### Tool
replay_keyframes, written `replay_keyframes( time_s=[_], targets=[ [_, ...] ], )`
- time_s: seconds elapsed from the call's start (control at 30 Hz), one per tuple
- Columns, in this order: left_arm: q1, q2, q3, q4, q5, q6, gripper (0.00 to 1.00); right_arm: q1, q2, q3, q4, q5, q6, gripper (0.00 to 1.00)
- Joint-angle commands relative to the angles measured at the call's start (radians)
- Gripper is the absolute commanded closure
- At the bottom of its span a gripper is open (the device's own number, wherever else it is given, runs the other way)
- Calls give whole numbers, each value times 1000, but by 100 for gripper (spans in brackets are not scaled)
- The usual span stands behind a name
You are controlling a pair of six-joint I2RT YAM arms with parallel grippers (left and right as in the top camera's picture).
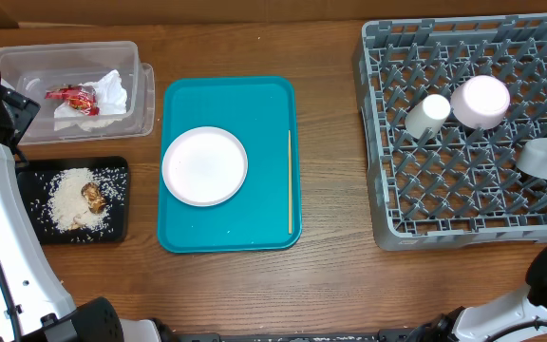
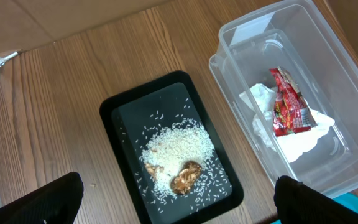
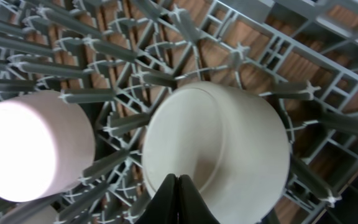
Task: Sort waste into correct bins and load items into the dishwasher
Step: 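Release the bowl in the rack and lift the right gripper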
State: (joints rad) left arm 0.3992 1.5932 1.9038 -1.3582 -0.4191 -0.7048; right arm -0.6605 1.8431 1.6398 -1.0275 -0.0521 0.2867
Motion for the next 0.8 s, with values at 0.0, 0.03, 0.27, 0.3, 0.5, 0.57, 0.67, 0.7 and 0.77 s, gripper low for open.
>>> replay_keyframes(
  time_s=[0.0,0.03,0.27,0.3,0.5,0.57,0.67,0.7,0.77],
  targets=[
    [0,4,-1,1,2,-14,0,-2,3,-2,-8,44,-6,96],
    [0,4,-2,1,2,-14,0,-2,3,-2,-16,44,-6,96],
    [0,4,-2,1,2,-14,0,-1,7,-3,-24,29,-7,96],
    [0,4,-2,2,2,-14,0,-1,7,-3,-18,24,-7,96],
    [0,4,-1,1,2,-14,0,-2,24,-5,-6,26,-7,96],
    [0,4,-1,1,2,-14,0,-2,34,-8,-2,26,-7,96],
    [0,4,-1,1,2,-14,0,-2,51,-12,5,26,-7,96],
    [0,4,-1,1,2,-14,0,-2,55,-12,5,26,-7,96],
    [0,4,-1,1,2,-14,0,-2,62,-12,4,30,-22,96]
  ],
)
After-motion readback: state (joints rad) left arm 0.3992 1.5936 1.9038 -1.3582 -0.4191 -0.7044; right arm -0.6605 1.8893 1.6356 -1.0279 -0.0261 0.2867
